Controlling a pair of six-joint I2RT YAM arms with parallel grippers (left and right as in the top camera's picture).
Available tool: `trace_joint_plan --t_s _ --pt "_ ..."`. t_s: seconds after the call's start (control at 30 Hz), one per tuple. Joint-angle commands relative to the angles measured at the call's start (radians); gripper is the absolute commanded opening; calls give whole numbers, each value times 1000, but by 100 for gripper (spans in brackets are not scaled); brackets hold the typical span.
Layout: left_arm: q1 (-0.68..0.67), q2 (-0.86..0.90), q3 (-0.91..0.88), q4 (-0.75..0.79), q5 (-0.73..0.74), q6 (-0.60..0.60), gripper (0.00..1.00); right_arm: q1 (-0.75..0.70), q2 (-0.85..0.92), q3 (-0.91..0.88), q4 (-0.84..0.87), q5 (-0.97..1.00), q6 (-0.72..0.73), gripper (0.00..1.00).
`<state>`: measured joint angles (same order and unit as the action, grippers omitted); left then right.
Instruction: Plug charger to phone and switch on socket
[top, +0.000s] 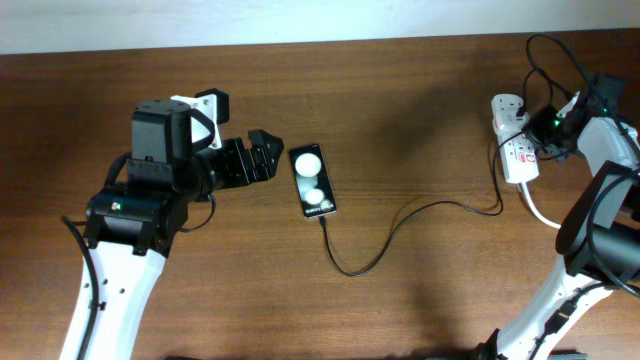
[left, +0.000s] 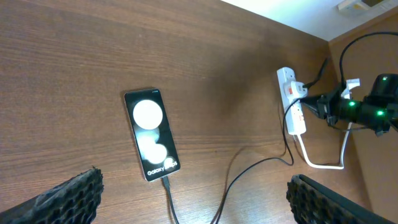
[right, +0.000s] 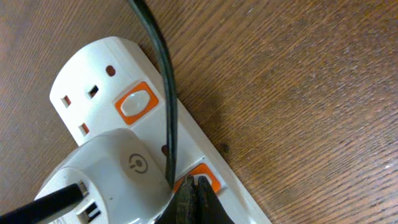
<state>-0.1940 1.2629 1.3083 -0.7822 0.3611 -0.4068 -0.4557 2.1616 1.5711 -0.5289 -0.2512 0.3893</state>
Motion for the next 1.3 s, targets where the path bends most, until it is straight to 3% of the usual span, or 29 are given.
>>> trace_joint_plan --t_s 0.0,0.87,0.97,1.1,1.27 --pt "5 -12 2 2 -10 20 99 18 26 16 -2 16 -8 4" --pt "5 -13 2 -23 -9 19 99 95 68 13 -150 -27 -74 4" --pt "5 -13 2 -51 -9 20 99 89 54 14 -297 172 53 4" --pt "5 -13 2 -114 -9 20 99 69 -91 14 -433 352 148 4" --pt "5 -13 2 -211 -8 20 99 63 -443 14 -491 372 181 4"
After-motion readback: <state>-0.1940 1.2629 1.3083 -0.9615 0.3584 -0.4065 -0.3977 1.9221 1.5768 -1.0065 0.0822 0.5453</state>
